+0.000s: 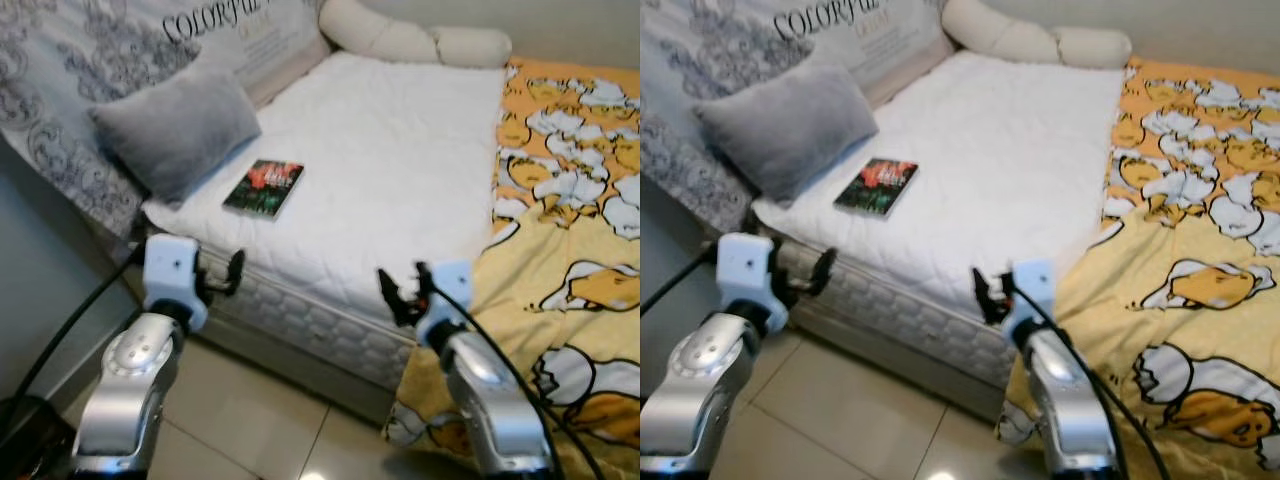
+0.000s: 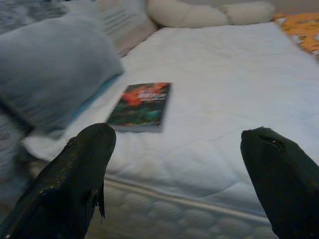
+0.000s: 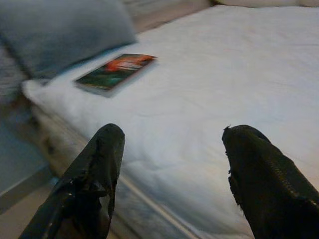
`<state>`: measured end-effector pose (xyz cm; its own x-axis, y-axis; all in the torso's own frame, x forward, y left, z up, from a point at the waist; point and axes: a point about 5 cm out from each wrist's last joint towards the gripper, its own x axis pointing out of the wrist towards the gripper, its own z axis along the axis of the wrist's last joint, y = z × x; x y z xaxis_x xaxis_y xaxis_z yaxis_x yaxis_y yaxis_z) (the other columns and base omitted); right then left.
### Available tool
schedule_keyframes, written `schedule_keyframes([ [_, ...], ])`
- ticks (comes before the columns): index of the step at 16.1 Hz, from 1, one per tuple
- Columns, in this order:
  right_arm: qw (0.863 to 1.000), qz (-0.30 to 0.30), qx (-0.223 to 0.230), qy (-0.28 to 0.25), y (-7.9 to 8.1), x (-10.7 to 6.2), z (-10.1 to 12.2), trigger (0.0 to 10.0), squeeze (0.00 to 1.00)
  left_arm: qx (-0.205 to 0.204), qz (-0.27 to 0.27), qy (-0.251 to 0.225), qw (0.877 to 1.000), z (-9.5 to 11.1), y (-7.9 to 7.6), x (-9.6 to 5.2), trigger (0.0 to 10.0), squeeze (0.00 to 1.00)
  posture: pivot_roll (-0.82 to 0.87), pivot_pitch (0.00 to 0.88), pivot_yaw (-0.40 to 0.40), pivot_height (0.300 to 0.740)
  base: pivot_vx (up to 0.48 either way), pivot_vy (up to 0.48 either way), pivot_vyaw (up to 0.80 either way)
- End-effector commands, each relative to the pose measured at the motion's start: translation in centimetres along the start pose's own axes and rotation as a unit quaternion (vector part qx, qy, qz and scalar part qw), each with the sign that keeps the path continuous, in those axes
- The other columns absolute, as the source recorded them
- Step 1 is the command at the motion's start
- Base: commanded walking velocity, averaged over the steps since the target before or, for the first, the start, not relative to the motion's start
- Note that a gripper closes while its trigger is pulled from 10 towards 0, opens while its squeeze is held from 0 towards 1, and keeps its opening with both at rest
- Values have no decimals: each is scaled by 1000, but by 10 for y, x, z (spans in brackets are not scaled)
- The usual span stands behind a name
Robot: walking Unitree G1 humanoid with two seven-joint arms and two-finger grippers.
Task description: Clean up the room
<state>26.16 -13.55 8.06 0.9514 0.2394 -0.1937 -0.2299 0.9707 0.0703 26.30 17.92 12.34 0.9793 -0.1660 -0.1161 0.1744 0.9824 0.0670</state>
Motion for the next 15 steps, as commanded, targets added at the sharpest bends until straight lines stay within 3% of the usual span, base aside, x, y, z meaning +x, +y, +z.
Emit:
schedule_keyframes([
  [1,1000,-18,2,-5,-5,0,1,10000,0,2,-10,-3,1000,2,-3,1,10000,0,-15,0,31,740,311,0,0],
  [9,999,-49,21,3,-10,0,-3,10000,0,6,-24,-5,1000,4,-1,4,10000,0,-15,0,37,740,311,0,0],
  [15,998,-56,27,5,-13,-1,-3,10000,0,6,-35,-2,999,3,-4,5,10000,0,-21,0,41,740,311,0,-794],
])
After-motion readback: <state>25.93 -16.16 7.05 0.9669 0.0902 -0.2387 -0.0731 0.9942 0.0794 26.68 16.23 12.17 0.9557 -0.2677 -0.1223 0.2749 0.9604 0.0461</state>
